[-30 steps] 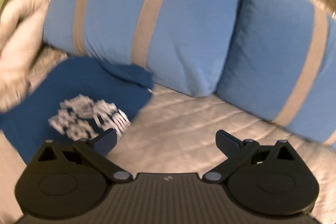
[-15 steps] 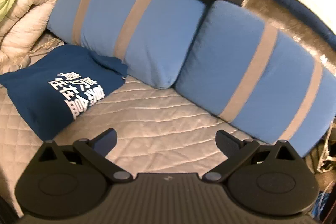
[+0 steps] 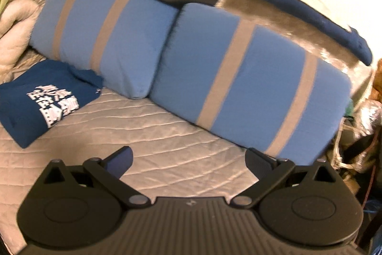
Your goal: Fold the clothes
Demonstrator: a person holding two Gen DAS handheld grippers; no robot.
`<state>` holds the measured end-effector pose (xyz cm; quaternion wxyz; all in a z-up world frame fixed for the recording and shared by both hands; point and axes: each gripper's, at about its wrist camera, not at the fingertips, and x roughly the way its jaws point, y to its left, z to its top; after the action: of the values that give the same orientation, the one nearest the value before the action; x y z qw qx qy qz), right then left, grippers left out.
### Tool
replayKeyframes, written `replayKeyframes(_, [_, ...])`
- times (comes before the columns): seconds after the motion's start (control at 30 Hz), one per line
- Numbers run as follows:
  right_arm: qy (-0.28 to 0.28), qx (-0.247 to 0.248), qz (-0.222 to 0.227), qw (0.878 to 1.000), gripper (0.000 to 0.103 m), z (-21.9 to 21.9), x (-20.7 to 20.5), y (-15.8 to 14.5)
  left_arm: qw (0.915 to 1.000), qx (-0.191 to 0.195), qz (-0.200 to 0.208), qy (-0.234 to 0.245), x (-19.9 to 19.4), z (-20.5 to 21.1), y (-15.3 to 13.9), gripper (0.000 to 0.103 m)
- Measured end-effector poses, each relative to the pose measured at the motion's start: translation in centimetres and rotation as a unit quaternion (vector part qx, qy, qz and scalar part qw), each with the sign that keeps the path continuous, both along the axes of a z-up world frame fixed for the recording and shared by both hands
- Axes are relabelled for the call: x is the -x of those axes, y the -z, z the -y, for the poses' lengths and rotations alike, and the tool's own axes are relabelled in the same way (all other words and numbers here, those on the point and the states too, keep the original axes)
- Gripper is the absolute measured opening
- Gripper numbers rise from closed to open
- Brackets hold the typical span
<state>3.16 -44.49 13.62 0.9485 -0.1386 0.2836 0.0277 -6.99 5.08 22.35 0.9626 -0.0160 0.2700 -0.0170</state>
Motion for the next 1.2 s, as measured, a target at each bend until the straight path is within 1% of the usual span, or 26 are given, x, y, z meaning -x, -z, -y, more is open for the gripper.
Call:
replayKeyframes(0.07, [0.010,0.001,0.007,1.000,0.103,1.8,0.5,-0.7,0.9999,-0.004,0.012,-0.007,0.5,-0.5,-1.5,0.080])
replayKeyframes(0.2, [0.041,0.007,0.021,0.999,0.103,5.5,1.4,-2.1,0.9991,0.009,0.040,-0.015,1.7,-1.3,-4.7,0.080])
replayKeyframes(0.4, [0.081,0.019,0.040,0.996,0.103,10.6,3.6,-4.7,0.9966,0.019,0.079,-0.010,3.5,-0.8,-8.6,0.080])
replayKeyframes(0.6, [0.111,0.030,0.065,0.991,0.103,16.2,7.5,-8.0,0.9935,0.022,0.111,0.010,6.2,0.6,-10.8,0.080])
replayKeyframes(0.7, [0.128,0.007,0.082,0.988,0.103,20.2,10.4,-10.1,0.9920,0.015,0.123,0.021,7.8,1.1,-11.5,0.080])
replayKeyframes(0.8, [0.125,-0.028,0.103,0.986,0.103,24.2,13.6,-12.0,0.9913,0.009,0.128,0.032,9.1,1.6,-11.7,0.081])
replayKeyframes(0.93, [0.091,-0.061,0.115,0.987,0.103,28.3,17.9,-13.2,0.9914,0.000,0.126,0.036,10.4,2.1,-11.0,0.084])
replayKeyframes(1.0, [0.064,-0.071,0.106,0.990,0.103,29.5,20.0,-13.0,0.9922,-0.002,0.118,0.040,11.0,2.2,-10.3,0.084])
replayKeyframes(1.07, [0.036,-0.077,0.095,0.992,0.103,30.5,21.9,-12.6,0.9936,-0.008,0.101,0.049,11.4,2.5,-9.2,0.084])
replayKeyframes(1.13, [0.011,-0.087,0.080,0.993,0.103,31.3,23.5,-11.9,0.9947,-0.017,0.085,0.056,11.6,2.8,-8.0,0.084])
replayKeyframes(1.2, [-0.011,-0.108,0.060,0.992,0.103,32.3,24.6,-10.8,0.9958,-0.018,0.065,0.063,11.5,3.1,-6.3,0.084])
